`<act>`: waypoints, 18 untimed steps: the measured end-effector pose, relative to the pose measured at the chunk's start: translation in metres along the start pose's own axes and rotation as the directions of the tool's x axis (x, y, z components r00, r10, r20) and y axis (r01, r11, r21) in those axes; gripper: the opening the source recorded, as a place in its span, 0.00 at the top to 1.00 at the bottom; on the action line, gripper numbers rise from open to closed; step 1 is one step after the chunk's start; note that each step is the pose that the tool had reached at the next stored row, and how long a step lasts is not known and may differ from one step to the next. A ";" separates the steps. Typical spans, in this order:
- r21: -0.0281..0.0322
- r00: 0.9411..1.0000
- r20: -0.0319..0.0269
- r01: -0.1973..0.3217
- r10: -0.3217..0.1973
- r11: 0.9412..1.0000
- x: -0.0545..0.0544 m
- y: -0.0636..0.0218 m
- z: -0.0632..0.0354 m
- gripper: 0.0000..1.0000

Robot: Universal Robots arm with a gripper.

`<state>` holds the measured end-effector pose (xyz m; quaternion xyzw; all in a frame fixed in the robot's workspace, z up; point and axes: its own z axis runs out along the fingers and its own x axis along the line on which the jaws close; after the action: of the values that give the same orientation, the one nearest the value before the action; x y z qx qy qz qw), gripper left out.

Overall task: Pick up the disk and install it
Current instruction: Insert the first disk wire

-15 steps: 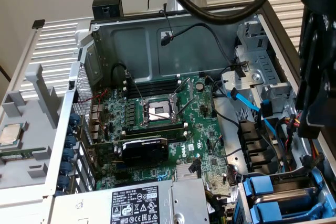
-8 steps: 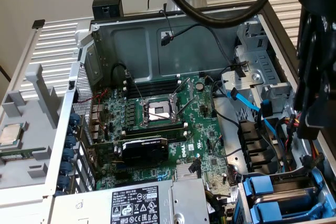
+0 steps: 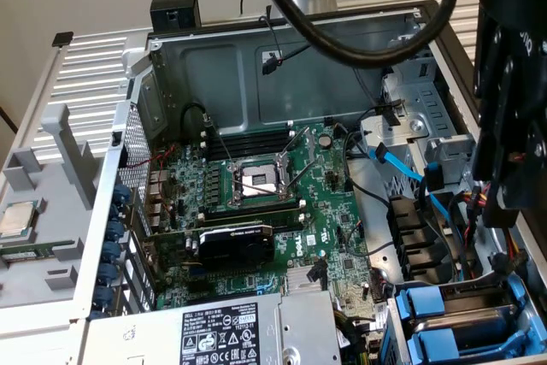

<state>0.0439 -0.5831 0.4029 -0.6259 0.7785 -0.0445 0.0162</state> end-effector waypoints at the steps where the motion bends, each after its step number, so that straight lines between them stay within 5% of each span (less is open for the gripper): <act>1: 0.000 1.000 0.000 0.003 -0.003 1.000 0.002 0.0006 0.0004 0.56; 9: -0.003 1.000 0.011 0.008 -0.008 1.000 0.027 0.0082 0.0053 0.56; 13: -0.001 0.997 0.020 0.074 -0.074 0.997 0.027 0.0089 0.0079 0.56; 18: 0.003 0.986 0.028 0.162 -0.162 0.987 0.027 0.0088 0.0093 0.56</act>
<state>0.0304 -0.6077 0.3936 -0.6875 0.7249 -0.0371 0.0234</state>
